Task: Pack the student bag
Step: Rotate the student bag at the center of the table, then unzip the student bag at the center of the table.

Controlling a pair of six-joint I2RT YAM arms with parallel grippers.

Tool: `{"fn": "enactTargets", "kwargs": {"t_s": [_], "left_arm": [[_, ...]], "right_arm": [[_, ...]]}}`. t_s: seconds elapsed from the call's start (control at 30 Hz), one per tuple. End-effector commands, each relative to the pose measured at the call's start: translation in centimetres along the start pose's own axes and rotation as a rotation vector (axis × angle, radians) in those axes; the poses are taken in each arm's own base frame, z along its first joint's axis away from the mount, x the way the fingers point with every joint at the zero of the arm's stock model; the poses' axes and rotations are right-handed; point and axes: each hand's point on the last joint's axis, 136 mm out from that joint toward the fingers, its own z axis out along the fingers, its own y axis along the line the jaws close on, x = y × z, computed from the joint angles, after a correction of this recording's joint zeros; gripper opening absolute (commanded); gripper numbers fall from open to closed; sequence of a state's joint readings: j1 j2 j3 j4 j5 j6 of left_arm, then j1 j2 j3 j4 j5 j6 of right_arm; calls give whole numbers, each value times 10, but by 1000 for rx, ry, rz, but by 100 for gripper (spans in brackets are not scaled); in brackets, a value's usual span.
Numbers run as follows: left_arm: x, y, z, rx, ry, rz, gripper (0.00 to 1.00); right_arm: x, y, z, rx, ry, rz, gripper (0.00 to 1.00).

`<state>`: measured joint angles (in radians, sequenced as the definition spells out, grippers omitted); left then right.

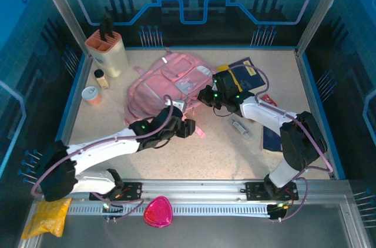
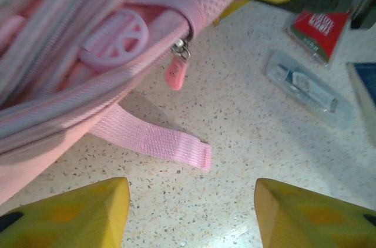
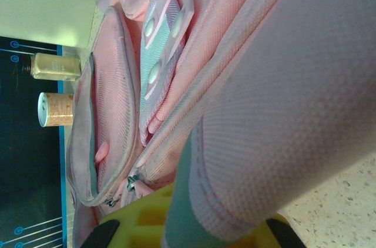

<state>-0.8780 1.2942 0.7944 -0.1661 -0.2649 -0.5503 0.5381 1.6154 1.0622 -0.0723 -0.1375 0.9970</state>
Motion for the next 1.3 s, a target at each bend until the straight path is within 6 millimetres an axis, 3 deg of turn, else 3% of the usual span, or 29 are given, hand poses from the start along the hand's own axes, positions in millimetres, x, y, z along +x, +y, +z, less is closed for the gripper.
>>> {"fn": "enactTargets", "kwargs": {"t_s": [0.0,0.17,0.6,0.73,1.0,1.27], "left_arm": [[-24,-11,12,-41,-83,15,57],[-34,-19,32,-60,-94,66,55],[-36,10,58,-265,-89,-53,53],[-45,1,69,-235,-120,-32,50],[-70,8,78,-311,-182,-75,39],[-80,12,78,-314,-222,-86,24]], "right_arm": [[-11,37,-17,-92,-31,-1,0],[-15,48,-18,-129,-32,12,0],[-17,53,-20,-161,-29,32,0],[-13,54,-19,-166,-12,29,0],[-10,50,-18,-170,-12,36,0],[-6,44,-16,-165,-7,39,0]]}}
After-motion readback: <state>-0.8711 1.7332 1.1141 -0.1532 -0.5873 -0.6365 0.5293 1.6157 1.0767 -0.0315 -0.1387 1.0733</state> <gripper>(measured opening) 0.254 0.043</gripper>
